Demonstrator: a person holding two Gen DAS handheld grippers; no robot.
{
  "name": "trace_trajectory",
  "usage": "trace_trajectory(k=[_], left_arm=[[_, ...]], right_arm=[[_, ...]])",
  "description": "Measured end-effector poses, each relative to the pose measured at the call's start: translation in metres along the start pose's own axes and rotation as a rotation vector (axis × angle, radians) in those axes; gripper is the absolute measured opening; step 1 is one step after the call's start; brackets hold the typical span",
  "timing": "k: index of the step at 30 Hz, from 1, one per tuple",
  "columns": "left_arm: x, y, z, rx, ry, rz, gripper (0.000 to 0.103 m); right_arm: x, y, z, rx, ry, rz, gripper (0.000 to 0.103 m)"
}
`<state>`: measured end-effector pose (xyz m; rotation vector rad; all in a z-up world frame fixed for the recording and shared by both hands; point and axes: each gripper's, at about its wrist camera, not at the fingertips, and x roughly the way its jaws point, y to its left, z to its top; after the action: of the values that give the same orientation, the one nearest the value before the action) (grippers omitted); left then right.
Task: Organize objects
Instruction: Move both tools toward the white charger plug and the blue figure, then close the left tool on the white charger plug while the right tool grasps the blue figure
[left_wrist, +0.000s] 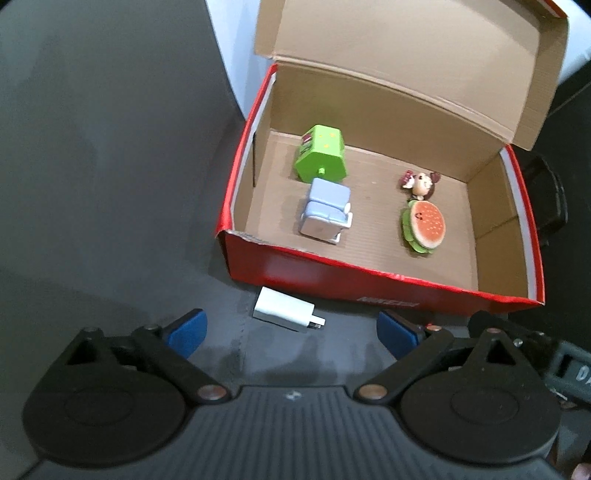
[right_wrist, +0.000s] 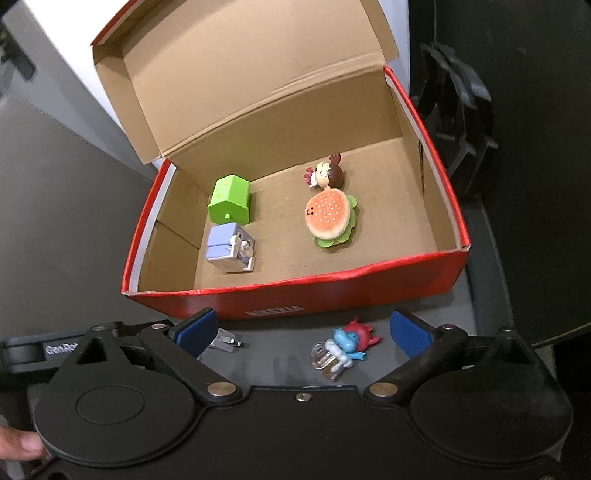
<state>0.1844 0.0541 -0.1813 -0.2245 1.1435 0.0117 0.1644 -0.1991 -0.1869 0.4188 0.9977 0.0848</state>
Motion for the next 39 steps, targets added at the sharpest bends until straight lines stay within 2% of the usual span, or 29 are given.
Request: trace_trajectory(k=[6,12,15,19,27,29,34,39], left_arm=[[0.011,0.006,-0.003,-0.047,-0.005,0.026,0.092],[0.020,0.013,0.001,-0.134,-0.010,0.029,0.076],[0.028,0.014,0.002,-0.168,0.000,0.041,0.067],[0.034,0.015,-0.001,-0.213,-0.015,0.055,0.063],[0.050,0.020,-0.005,-0.265,-0.025,0.073,0.052],[0.051,0.021,-0.005,-0.284,-0.034,0.064,0.048],[0.055,0.021,-0.003,-0.297,-0.046,0.058,0.045],[0.060,0.021,-0.006,-0.292,-0.031,0.048,0.035]], right_arm=[[0.005,-0.005,0.001,0.056,-0.006,0.011,0.096],[0.016,-0.009,-0.002,0.114,0.007,-0.004,0.086],[0.022,-0.013,-0.010,0.137,0.013,-0.025,0.084],[0.032,-0.024,-0.021,0.209,0.034,-0.046,0.072],[0.041,-0.041,-0.029,0.287,0.029,-0.083,0.070],[0.043,-0.040,-0.028,0.286,0.029,-0.081,0.069],[0.048,-0.033,-0.023,0.254,0.016,-0.081,0.069],[0.056,-0.029,-0.024,0.223,0.034,-0.103,0.056]])
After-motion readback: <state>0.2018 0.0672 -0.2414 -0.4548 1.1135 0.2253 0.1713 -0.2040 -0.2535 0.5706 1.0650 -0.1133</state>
